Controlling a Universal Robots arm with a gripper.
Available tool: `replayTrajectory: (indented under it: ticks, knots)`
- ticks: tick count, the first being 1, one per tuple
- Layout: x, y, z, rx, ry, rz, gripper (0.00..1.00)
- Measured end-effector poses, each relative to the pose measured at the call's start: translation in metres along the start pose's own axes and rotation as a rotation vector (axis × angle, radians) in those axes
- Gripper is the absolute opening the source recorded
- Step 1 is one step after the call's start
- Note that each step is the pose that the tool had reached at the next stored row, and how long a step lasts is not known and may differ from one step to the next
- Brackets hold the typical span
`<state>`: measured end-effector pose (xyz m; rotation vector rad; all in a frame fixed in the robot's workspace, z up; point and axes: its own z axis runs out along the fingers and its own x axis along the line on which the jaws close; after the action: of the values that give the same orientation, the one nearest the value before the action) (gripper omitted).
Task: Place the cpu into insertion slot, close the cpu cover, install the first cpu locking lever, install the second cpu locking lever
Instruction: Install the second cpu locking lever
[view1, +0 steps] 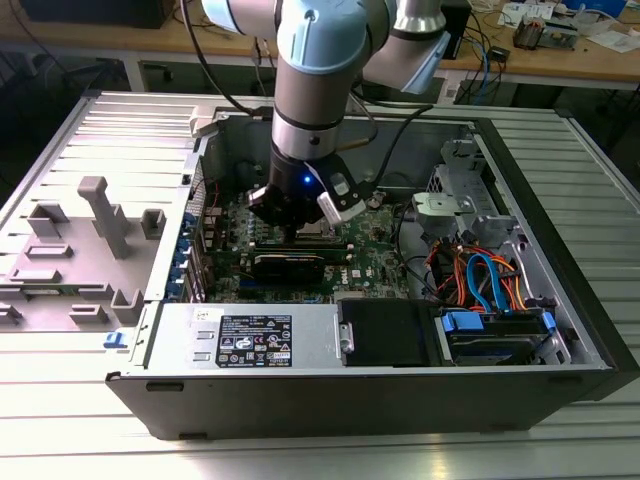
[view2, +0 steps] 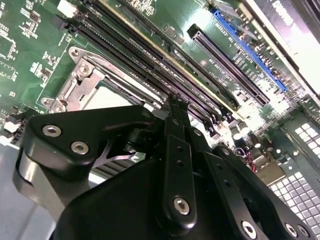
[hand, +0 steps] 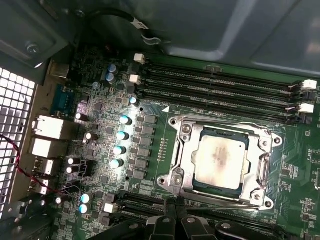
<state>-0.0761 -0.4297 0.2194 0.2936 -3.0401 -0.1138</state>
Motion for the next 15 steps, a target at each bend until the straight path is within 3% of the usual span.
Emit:
replayTrajectory:
  ticks: [3, 8, 12, 15]
  knots:
    - [0.0017, -0.0022, 0.0002, -0.0108, -0.0012, -0.012, 0.11]
    - [0.0038, -0.0032, 0.0026, -0.0113, 0.0004, -0.028, 0.11]
    - [0.0052, -0.0034, 0.0063, -0.0165, 0.0006, -0.041, 0.11]
    - [0.0066, -0.0032, 0.0074, -0.0331, -0.0019, -0.053, 0.11]
